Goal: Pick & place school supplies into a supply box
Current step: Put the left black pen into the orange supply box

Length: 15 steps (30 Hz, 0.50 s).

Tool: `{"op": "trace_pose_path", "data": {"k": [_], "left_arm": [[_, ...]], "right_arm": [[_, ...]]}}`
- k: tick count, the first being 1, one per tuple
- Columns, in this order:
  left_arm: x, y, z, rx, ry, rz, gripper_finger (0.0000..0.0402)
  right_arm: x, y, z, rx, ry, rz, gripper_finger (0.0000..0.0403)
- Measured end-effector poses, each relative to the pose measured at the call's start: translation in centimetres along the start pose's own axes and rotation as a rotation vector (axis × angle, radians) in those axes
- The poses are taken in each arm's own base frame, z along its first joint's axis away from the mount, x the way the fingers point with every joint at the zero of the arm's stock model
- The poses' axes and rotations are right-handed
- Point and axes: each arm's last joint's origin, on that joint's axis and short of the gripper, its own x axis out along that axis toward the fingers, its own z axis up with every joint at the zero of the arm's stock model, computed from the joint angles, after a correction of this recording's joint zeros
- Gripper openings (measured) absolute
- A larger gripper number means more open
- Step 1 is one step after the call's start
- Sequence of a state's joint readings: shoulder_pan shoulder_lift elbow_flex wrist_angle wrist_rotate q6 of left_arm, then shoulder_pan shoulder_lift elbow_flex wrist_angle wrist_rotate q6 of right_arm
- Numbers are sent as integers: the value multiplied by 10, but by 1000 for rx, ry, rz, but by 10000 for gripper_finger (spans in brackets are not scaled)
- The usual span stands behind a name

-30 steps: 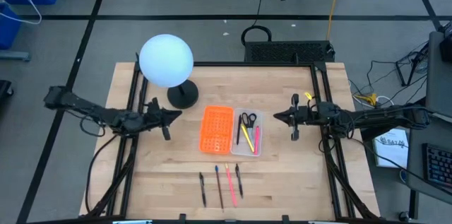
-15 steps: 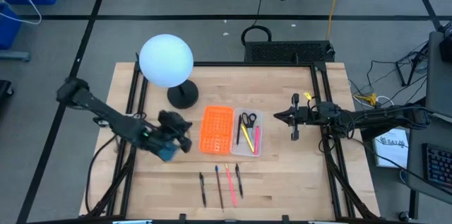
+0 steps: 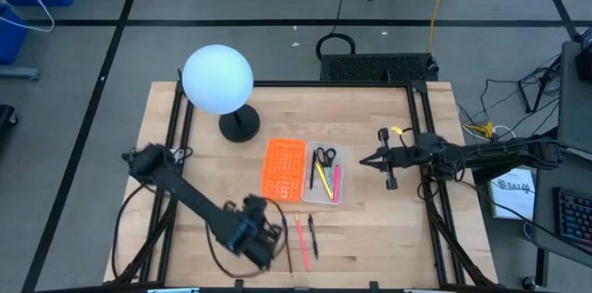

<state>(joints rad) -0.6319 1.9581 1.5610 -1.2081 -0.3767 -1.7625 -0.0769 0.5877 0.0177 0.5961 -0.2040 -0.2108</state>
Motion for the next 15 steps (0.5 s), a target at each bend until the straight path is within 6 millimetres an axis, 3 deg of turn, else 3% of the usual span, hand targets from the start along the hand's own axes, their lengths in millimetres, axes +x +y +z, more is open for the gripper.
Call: {"op": "trace_pose_path", "data": {"k": [9,15], "left_arm": [[-17,-32,-45,-118,-35,-94,2],[7,-37,-64,-217,32,-13,2]], "right_arm": [[-3,5,11,78,-124,200,0],[-4,11,10,96,-105,252,0]]}}
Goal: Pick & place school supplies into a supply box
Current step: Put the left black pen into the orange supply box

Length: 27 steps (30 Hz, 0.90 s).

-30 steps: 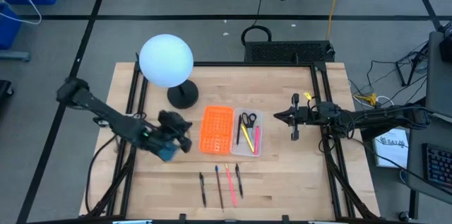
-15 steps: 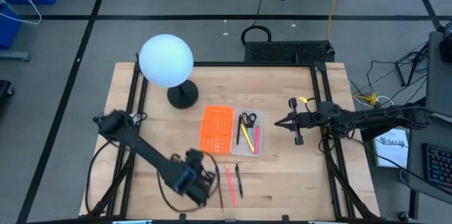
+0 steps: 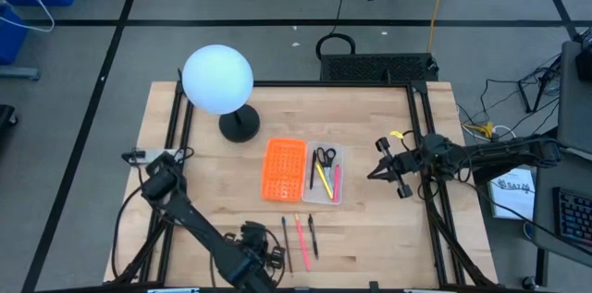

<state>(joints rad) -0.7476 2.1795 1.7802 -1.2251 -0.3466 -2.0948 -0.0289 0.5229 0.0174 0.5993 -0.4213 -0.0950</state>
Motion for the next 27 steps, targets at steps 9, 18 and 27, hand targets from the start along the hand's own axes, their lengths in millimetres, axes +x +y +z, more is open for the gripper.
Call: {"op": "trace_pose_path", "data": {"k": [9,18,27], "left_arm": [[20,-7,1,-18,110,94,21],[24,-13,-1,30,188,53,124],[31,-19,4,23,198,47,200]], "right_arm": [[0,2,0,-32,-2,11,0],[0,2,0,-22,-2,10,0],[0,2,0,5,-1,10,0]]}}
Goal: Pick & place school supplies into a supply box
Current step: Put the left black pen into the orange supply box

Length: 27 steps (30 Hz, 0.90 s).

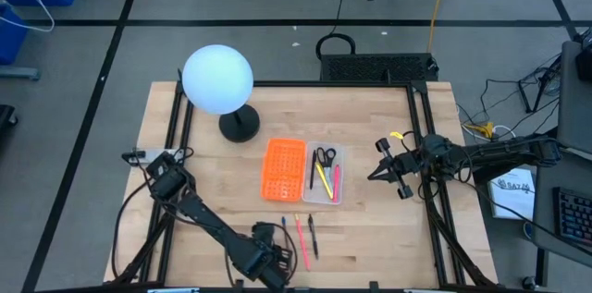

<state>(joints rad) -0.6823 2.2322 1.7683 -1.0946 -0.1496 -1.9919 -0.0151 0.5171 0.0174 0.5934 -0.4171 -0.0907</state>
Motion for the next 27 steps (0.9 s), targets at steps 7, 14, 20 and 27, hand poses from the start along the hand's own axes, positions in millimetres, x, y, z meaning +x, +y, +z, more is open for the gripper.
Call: {"op": "trace_pose_path", "data": {"k": [7,14,20,27], "left_arm": [[23,-6,3,32,83,70,188],[30,-12,7,17,104,62,118],[32,-14,13,18,156,78,34],[22,-20,15,74,93,43,29]], "right_arm": [[0,0,0,1,2,0,0],[0,0,0,-9,2,0,0],[0,0,-1,-23,5,0,0],[0,0,-1,-23,7,0,0]]}}
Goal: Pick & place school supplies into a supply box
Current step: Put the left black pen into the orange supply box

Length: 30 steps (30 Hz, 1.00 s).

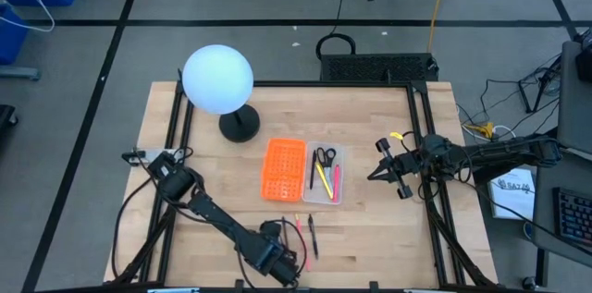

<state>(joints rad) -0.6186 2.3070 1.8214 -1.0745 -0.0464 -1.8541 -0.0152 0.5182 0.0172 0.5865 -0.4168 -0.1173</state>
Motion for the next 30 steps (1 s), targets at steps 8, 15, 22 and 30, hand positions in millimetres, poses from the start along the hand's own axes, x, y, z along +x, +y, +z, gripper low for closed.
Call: {"op": "trace_pose_path", "data": {"k": [8,15,22,30], "left_arm": [[-39,-19,8,36,-88,-101,26],[-81,-33,38,92,-186,-168,26],[-94,-44,127,176,-141,-171,26],[-89,-31,231,139,-95,-138,26]], "right_arm": [[0,0,0,0,0,0,0],[0,0,0,0,0,0,0],[0,0,1,-5,-11,-2,0],[0,0,1,-47,-10,-2,0]]}}
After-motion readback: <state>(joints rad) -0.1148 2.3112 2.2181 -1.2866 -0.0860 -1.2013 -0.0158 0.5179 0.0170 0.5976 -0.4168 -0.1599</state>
